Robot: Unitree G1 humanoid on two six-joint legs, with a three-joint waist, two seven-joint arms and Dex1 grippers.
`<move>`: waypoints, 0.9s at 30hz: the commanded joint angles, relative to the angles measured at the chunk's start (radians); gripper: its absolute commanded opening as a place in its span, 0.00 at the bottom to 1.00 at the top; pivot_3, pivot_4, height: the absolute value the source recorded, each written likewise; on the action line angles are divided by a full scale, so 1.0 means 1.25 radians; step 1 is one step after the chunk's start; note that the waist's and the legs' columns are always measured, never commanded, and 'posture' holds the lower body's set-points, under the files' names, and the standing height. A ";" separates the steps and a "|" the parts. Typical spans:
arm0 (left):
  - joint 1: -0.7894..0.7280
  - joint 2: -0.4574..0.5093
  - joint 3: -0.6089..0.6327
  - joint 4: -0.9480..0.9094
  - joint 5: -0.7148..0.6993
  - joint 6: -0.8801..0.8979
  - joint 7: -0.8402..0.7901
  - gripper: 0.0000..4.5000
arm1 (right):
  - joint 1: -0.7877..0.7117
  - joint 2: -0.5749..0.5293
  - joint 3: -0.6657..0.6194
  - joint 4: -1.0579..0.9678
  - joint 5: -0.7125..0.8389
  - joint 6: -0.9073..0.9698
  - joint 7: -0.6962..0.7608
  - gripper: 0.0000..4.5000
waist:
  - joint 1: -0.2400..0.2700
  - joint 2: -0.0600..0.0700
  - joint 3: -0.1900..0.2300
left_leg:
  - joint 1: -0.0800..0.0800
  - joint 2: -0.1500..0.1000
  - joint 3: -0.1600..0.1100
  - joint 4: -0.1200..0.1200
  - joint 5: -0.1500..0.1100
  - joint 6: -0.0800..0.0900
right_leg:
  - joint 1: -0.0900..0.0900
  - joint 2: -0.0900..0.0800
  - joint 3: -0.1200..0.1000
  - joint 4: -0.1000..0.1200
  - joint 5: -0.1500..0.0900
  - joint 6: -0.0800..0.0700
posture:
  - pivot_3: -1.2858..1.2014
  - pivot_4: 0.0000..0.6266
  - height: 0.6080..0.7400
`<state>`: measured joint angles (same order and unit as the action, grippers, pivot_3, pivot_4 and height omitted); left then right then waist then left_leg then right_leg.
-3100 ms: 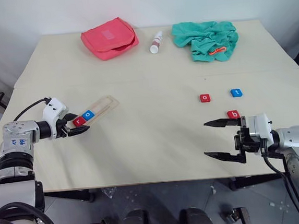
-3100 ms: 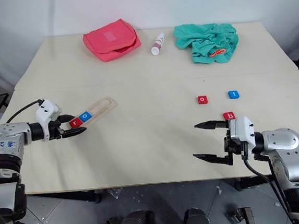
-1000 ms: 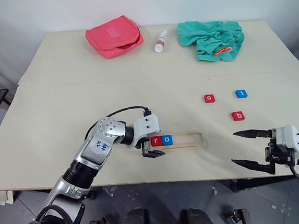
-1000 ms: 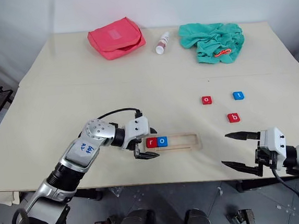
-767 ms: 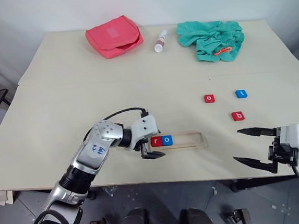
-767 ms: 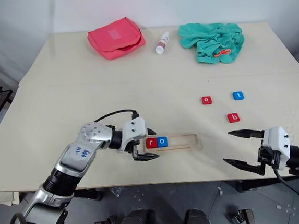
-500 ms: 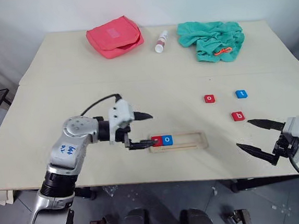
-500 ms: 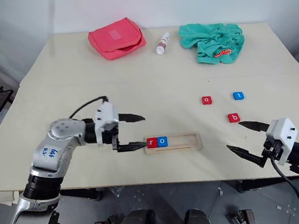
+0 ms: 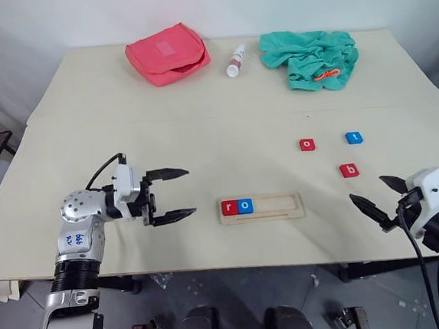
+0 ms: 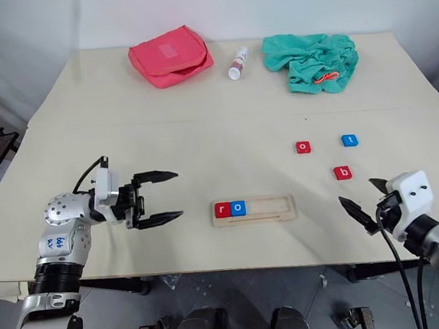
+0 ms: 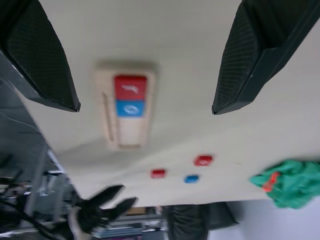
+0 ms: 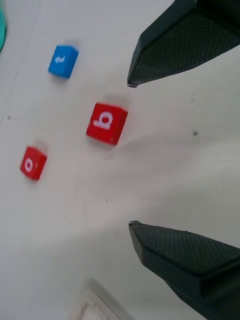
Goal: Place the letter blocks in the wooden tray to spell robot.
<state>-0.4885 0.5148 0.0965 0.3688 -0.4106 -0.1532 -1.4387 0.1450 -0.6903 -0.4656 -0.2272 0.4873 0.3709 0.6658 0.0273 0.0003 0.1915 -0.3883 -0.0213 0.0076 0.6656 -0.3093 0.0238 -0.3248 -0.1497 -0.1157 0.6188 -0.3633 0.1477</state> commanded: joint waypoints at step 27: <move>-0.027 -0.024 -0.002 0.114 -0.044 -0.086 -0.086 1.00 | -0.009 -0.045 -0.089 0.078 0.024 -0.029 0.108 1.00 | -0.002 0.000 0.000 | 0.001 0.000 0.001 0.000 0.000 0.000 | 0.000 0.000 0.000 0.001 0.000 0.000 | 0.52 0.24 1.00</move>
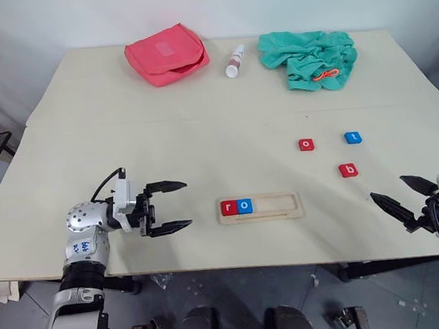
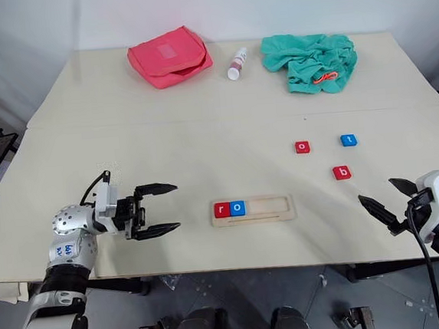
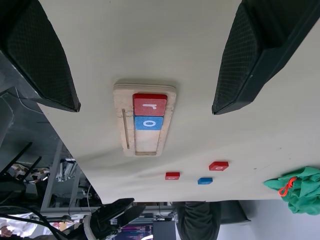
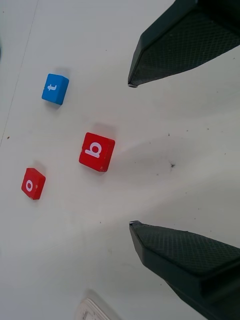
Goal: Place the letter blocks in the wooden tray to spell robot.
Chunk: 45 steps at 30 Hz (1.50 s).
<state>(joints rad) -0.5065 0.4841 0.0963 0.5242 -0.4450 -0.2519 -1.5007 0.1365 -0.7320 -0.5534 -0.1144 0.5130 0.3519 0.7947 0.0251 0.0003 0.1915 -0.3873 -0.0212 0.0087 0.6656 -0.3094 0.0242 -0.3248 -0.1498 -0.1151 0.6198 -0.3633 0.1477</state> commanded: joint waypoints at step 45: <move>0.110 -0.048 -0.006 -0.161 -0.041 -0.005 0.034 1.00 | -0.356 0.074 0.233 0.202 -0.157 0.156 -0.233 0.79 | -0.003 0.000 0.000 | -0.001 0.000 0.000 0.000 0.000 0.000 | -0.001 0.000 0.000 0.000 0.000 0.000 | 0.52 0.24 1.00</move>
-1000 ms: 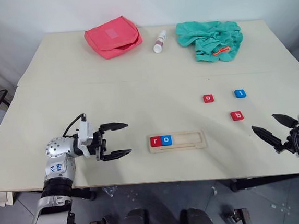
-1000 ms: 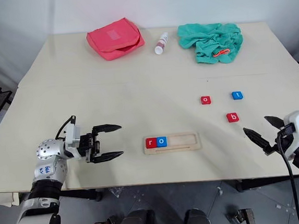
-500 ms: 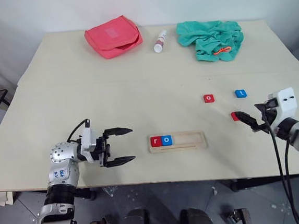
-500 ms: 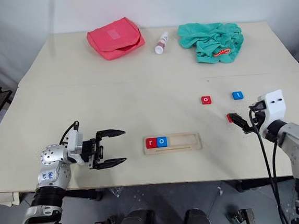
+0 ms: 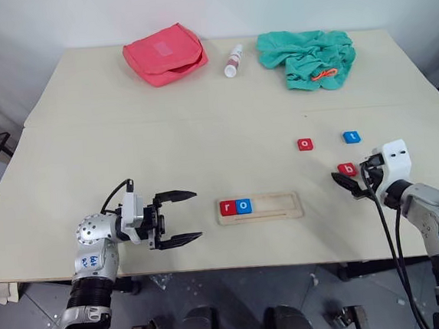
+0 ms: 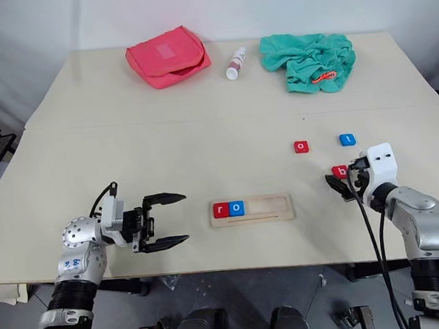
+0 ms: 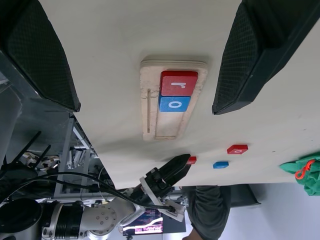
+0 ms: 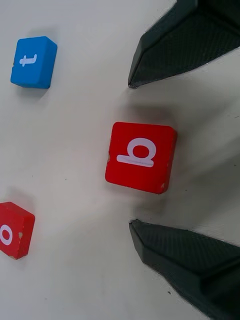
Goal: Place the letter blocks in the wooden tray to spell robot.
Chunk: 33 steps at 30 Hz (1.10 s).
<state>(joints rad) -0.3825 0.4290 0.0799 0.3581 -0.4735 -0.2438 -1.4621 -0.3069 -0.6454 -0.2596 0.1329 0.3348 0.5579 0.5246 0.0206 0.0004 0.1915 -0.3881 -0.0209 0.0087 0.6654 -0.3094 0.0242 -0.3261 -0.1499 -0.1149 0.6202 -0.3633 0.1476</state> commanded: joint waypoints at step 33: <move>-0.027 0.086 0.026 0.097 -0.038 -0.047 -0.097 1.00 | 0.326 0.269 -0.047 -0.615 0.051 0.201 -0.317 0.40 | 0.000 0.001 0.000 | 0.000 0.000 0.001 -0.002 0.000 0.000 | -0.003 0.000 0.004 0.003 0.000 0.000 | 0.52 0.24 1.00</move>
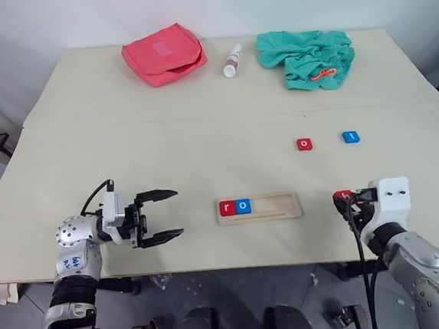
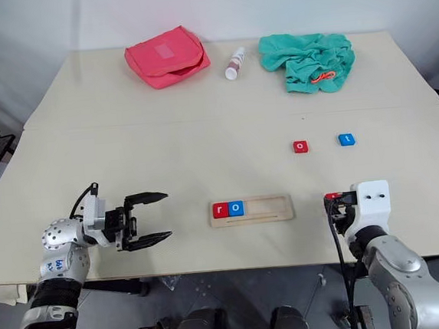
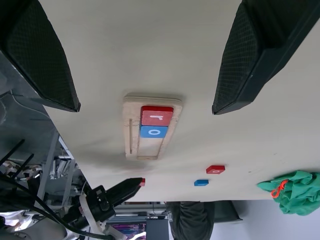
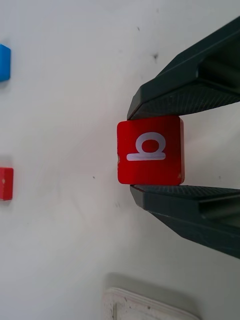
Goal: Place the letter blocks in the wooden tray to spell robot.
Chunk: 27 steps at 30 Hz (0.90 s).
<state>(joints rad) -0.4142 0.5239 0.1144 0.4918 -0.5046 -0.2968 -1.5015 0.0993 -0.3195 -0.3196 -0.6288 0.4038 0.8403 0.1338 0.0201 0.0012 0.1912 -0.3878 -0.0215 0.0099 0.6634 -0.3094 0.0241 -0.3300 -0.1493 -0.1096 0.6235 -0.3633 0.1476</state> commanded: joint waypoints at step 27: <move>0.093 0.015 0.004 -0.123 -0.045 0.024 -0.042 1.00 | -0.183 -0.615 0.155 0.428 -0.078 -0.415 0.801 0.99 | 0.000 0.000 0.000 | 0.000 0.000 0.002 0.001 -0.001 0.001 | 0.001 0.000 0.000 -0.003 0.000 0.000 | 0.52 0.24 1.00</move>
<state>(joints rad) -0.3092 0.5344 0.1096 0.3776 -0.5323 -0.2621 -1.5012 -0.0905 -1.0594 -0.1564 -0.1666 0.3484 0.4008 1.0587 0.0200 0.0009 0.1915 -0.3880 -0.0213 0.0127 0.6646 -0.3102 0.0257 -0.3282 -0.1500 -0.1095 0.6196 -0.3633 0.1477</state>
